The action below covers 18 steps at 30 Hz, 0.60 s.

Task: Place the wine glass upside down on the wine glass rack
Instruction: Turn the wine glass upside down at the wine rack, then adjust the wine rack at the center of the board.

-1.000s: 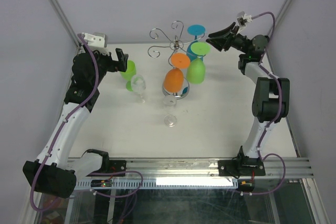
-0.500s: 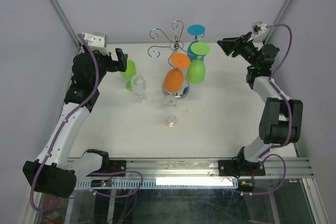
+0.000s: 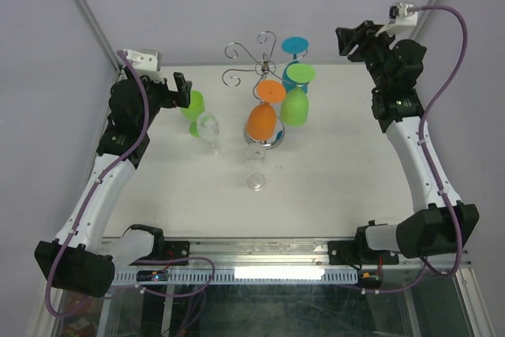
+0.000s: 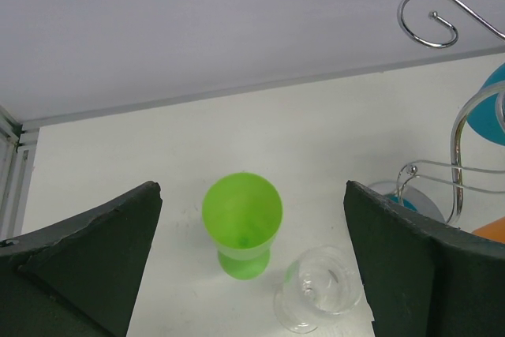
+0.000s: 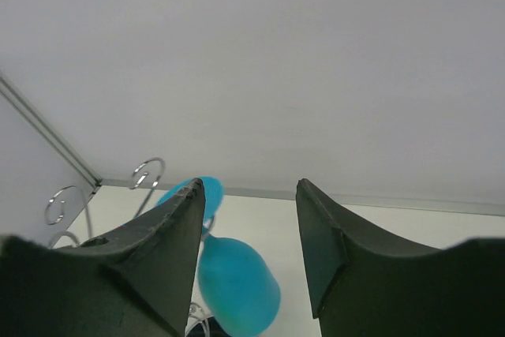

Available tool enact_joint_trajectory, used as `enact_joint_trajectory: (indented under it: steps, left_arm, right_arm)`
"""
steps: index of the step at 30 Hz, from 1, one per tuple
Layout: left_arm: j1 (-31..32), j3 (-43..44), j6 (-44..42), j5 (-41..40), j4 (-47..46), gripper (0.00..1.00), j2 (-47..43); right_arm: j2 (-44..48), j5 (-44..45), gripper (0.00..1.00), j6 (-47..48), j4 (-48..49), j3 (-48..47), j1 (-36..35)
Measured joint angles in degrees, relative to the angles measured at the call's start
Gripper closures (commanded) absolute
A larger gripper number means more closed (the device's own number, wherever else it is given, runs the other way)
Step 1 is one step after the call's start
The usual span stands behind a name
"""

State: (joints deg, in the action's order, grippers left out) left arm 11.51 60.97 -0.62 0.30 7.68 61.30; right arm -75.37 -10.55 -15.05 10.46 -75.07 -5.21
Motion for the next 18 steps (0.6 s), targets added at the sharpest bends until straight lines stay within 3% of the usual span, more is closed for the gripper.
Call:
enact_joint_trajectory:
  steps: [9,18]
  left_arm:
    - [0.0,0.0,0.0,0.0,0.3,0.01,0.6]
    - [0.0,0.0,0.0,-0.2,0.5,0.01,0.7]
  right_arm:
    - [-4.4,6.1,0.46,4.5,-15.8,-17.3,-13.7]
    - [-13.5,8.2,0.44,7.1,-24.9,-26.2,-21.3]
